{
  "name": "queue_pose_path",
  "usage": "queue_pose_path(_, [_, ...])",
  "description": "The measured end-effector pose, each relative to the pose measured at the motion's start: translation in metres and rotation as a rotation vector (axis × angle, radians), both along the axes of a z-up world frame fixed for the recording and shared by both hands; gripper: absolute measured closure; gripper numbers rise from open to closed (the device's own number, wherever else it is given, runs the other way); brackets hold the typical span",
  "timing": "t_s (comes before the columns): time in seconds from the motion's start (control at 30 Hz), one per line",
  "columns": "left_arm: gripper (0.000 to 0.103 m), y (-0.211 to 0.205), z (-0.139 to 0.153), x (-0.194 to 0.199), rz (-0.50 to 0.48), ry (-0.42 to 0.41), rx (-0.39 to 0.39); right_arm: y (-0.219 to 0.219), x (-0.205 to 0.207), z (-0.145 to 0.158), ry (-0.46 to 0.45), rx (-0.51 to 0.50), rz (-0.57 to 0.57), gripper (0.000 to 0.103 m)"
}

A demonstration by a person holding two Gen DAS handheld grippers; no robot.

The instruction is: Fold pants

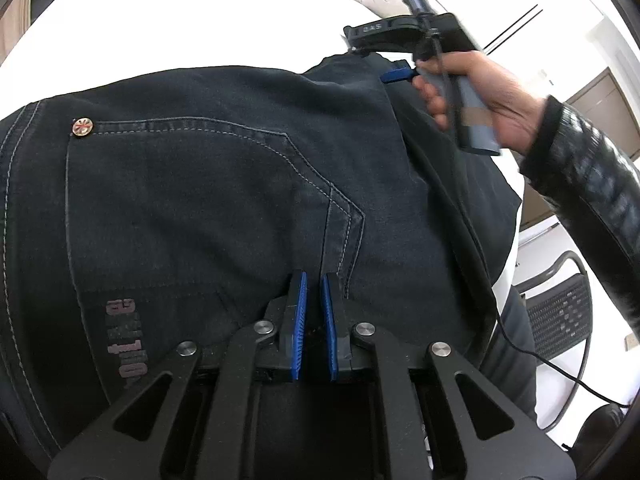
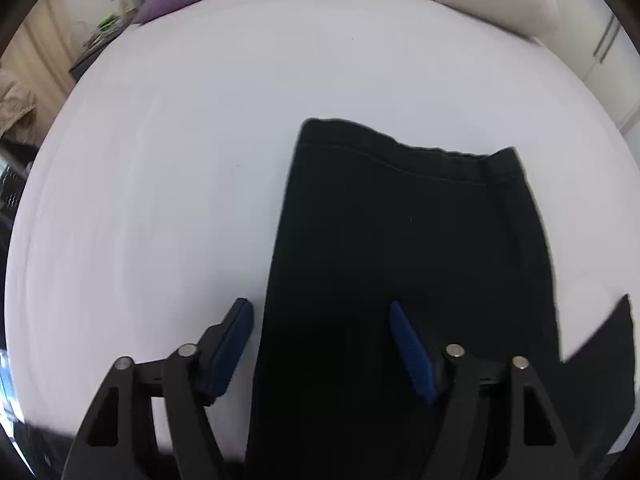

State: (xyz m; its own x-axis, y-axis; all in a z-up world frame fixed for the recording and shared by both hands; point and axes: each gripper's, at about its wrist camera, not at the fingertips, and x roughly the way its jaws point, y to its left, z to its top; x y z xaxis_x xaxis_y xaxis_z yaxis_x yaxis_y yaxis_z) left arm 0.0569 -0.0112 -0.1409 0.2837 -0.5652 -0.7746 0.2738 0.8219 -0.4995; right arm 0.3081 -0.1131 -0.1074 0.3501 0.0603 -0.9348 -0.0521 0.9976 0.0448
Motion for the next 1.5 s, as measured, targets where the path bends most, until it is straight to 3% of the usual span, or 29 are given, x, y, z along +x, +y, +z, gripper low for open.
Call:
queue_pose_path(0.07, [0.094, 0.001, -0.001, 0.001, 0.000, 0.002, -0.003, -0.004, 0.004, 0.003, -0.023, 0.026, -0.024, 0.036])
queue_pose_path(0.2, [0.094, 0.001, -0.003, 0.000, -0.001, -0.002, 0.005, -0.015, 0.003, 0.009, -0.041, 0.049, -0.001, 0.096])
queue_pose_path(0.23, [0.094, 0.001, -0.003, 0.000, 0.000, -0.004, 0.010, -0.024, 0.001, 0.012, -0.040, 0.076, -0.014, 0.098])
queue_pose_path(0.37, [0.094, -0.004, 0.000, -0.003, -0.003, -0.007, 0.032, -0.076, -0.029, 0.049, -0.165, 0.259, -0.113, 0.098])
queue_pose_path(0.43, [0.094, -0.007, 0.001, -0.003, -0.003, -0.007, 0.042, -0.130, -0.062, 0.071, -0.254, 0.403, -0.210, 0.098])
queue_pose_path(0.53, [0.094, -0.013, 0.003, -0.005, -0.004, -0.009, 0.065, -0.215, -0.123, 0.079, -0.372, 0.568, -0.377, 0.098])
queue_pose_path(0.6, [0.094, -0.018, 0.004, -0.005, -0.005, -0.010, 0.083, -0.262, -0.158, 0.070, -0.402, 0.617, -0.491, 0.098])
queue_pose_path(0.67, [0.094, -0.023, 0.007, -0.005, 0.001, -0.009, 0.094, -0.309, -0.195, 0.041, -0.402, 0.700, -0.624, 0.095])
queue_pose_path(0.73, [0.094, -0.028, 0.007, -0.006, 0.007, -0.010, 0.107, -0.339, -0.218, 0.010, -0.330, 0.738, -0.746, 0.092])
queue_pose_path(0.8, [0.094, -0.031, 0.010, -0.006, 0.012, -0.006, 0.119, -0.353, -0.234, -0.014, -0.304, 0.784, -0.805, 0.074])
queue_pose_path(0.83, [0.094, -0.033, 0.012, -0.007, 0.013, -0.004, 0.126, -0.355, -0.242, -0.020, -0.327, 0.818, -0.814, 0.071])
queue_pose_path(0.97, [0.094, -0.040, 0.018, -0.007, 0.021, 0.002, 0.147, -0.355, -0.242, -0.017, -0.390, 0.876, -0.797, 0.036])
queue_pose_path(1.03, [0.094, -0.043, 0.019, -0.007, 0.023, 0.003, 0.155, -0.351, -0.227, -0.013, -0.387, 0.853, -0.784, 0.033])
queue_pose_path(1.13, [0.094, -0.045, 0.021, -0.006, 0.036, 0.012, 0.150, -0.356, -0.208, -0.016, -0.389, 0.883, -0.824, 0.036])
queue_pose_path(1.23, [0.094, -0.043, 0.020, -0.005, 0.056, 0.023, 0.133, -0.370, -0.196, -0.026, -0.373, 0.884, -0.857, 0.068])
queue_pose_path(1.27, [0.094, -0.041, 0.020, -0.005, 0.059, 0.024, 0.131, -0.380, -0.207, -0.030, -0.359, 0.873, -0.854, 0.093])
queue_pose_path(1.3, [0.094, -0.038, 0.021, -0.005, 0.061, 0.024, 0.130, -0.391, -0.207, -0.034, -0.338, 0.859, -0.857, 0.099])
queue_pose_path(1.5, [0.094, -0.037, 0.031, -0.007, 0.083, 0.004, 0.123, -0.406, -0.233, -0.041, -0.382, 0.854, -0.880, 0.100])
